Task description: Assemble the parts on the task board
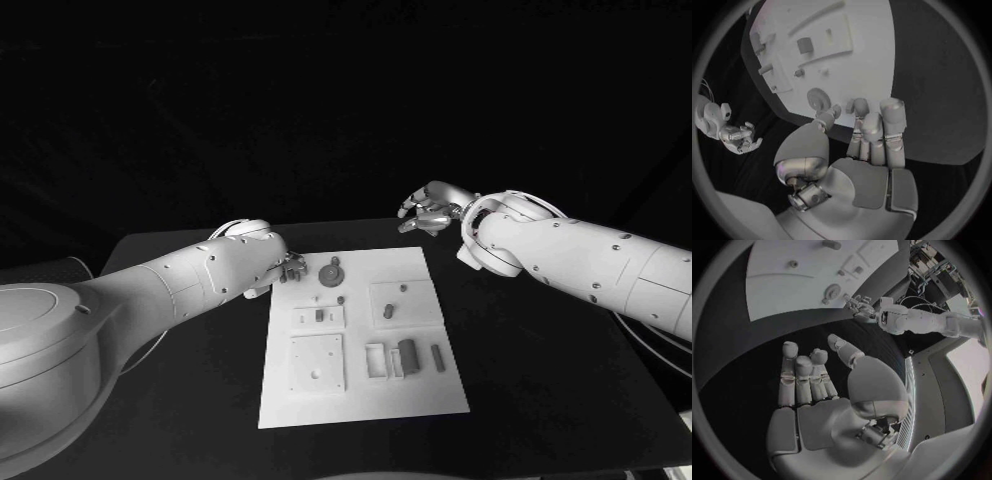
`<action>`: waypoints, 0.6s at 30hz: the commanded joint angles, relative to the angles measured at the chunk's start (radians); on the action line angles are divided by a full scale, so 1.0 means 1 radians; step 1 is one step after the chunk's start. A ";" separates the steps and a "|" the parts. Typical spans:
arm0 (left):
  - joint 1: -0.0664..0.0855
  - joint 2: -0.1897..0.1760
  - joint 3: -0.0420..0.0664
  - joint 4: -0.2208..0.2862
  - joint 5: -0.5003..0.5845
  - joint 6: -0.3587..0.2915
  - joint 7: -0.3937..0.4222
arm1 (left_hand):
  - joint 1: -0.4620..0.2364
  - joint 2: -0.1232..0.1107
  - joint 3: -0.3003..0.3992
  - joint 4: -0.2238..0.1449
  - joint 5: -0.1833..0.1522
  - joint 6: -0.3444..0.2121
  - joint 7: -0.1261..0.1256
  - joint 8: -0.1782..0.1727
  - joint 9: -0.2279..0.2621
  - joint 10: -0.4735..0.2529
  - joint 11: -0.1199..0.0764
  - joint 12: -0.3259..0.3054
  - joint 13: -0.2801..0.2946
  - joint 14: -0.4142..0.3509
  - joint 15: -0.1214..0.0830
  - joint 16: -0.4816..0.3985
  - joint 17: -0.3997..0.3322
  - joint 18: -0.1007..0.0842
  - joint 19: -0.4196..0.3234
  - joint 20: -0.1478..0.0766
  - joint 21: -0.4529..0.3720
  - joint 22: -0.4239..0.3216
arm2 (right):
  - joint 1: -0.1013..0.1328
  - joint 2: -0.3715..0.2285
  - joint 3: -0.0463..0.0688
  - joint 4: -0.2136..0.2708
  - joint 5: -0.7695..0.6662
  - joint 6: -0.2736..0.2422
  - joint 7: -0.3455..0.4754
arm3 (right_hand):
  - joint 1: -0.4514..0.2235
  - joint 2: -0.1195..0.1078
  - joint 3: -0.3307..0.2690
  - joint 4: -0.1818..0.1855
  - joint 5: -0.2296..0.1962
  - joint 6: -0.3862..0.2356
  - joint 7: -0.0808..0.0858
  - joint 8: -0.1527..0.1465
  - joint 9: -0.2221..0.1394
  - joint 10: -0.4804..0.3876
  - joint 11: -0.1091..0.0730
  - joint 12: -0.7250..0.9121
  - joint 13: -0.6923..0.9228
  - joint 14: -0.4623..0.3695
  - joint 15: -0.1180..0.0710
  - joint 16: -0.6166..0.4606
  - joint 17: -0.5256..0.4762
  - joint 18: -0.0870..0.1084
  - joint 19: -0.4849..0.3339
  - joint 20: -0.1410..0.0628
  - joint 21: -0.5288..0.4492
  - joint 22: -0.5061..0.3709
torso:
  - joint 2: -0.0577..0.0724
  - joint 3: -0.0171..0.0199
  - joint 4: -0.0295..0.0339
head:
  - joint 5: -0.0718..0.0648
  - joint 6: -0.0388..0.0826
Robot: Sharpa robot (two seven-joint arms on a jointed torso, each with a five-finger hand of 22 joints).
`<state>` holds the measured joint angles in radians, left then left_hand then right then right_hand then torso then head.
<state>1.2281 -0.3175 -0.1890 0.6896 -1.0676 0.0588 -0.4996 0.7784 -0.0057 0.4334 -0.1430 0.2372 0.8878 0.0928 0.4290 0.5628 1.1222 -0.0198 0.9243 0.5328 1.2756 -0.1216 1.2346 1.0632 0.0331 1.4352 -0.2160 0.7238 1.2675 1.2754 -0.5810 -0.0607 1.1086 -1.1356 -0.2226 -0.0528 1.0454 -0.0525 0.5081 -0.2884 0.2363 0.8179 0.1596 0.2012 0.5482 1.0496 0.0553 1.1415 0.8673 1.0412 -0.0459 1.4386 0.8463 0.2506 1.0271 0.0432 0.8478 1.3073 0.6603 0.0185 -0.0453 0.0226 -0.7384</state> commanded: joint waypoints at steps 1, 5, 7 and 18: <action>0.000 0.003 0.000 0.001 -0.002 0.002 0.007 | 0.002 0.011 0.004 -0.010 0.002 0.006 0.000 -0.006 0.002 0.003 0.000 0.005 -0.001 -0.001 -0.009 0.007 -0.001 0.136 0.006 -0.004 0.006 0.002 | 0.000 0.001 0.000 0.002 -0.009 0.005 0.004 | 0.001 0.010 0.006 0.000 0.005 0.006 0.009 0.004 -0.001 -0.002 0.000 0.004 -0.001 0.000 -0.004 0.006 -0.001 0.011 0.001 -0.003 -0.005 0.012 | 0.000 0.0004 0.0005 | 0.000 -0.002; -0.001 0.004 0.000 0.002 -0.002 0.002 0.008 | 0.014 0.015 0.006 -0.031 0.003 0.008 0.000 -0.009 0.004 0.003 -0.001 0.005 -0.002 -0.001 -0.009 0.007 -0.001 0.134 0.006 -0.005 0.007 0.003 | 0.000 0.001 0.000 0.002 -0.010 0.005 0.004 | 0.001 0.010 0.006 0.000 0.005 0.006 0.009 0.004 -0.001 -0.002 0.000 0.004 -0.002 0.000 -0.004 0.006 -0.001 0.011 0.001 -0.003 -0.005 0.012 | -0.001 0.0003 0.0006 | 0.000 -0.003; -0.001 0.005 0.000 0.002 -0.002 0.001 0.008 | 0.018 0.016 0.007 -0.037 0.004 0.009 0.000 -0.010 0.005 0.003 -0.001 0.005 -0.002 -0.001 -0.009 0.007 -0.002 0.133 0.006 -0.005 0.007 0.003 | 0.000 0.001 0.000 0.002 -0.012 0.006 0.004 | 0.001 0.010 0.006 0.000 0.005 0.006 0.009 0.004 -0.001 -0.001 0.000 0.004 -0.002 0.000 -0.004 0.006 -0.001 0.011 0.001 -0.003 -0.005 0.012 | -0.001 0.0002 0.0006 | 0.000 -0.003; -0.001 0.007 0.000 -0.002 -0.002 -0.015 0.011 | 0.042 0.029 0.018 -0.061 0.005 0.014 0.000 -0.013 0.009 0.004 -0.001 0.005 -0.003 0.000 -0.009 0.007 -0.003 0.130 0.008 -0.006 0.006 0.003 | 0.000 0.001 0.000 0.002 -0.012 0.007 0.004 | 0.000 0.009 0.006 0.000 0.006 0.006 0.009 0.004 -0.001 -0.001 0.000 0.004 -0.002 0.000 -0.004 0.006 -0.001 0.011 0.001 -0.003 -0.005 0.012 | -0.001 0.0007 0.0005 | -0.001 -0.003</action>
<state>1.2273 -0.3146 -0.1890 0.6872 -1.0676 0.0560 -0.4988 0.8093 0.0251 0.4509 -0.1963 0.2371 0.8951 0.0913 0.4203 0.5703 1.1222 -0.0198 0.9243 0.5308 1.2735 -0.1236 1.2392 1.0612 0.0330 1.4388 -0.2195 0.7238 1.2692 1.2754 -0.5806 -0.0607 1.1091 -1.1372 -0.2225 -0.0531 1.0454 -0.0525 0.5081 -0.2884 0.2363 0.8179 0.1597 0.2012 0.5482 1.0513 0.0536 1.1414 0.8669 1.0410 -0.0454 1.4386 0.8464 0.2505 1.0271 0.0433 0.8478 1.3073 0.6595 0.0190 -0.0447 0.0216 -0.7415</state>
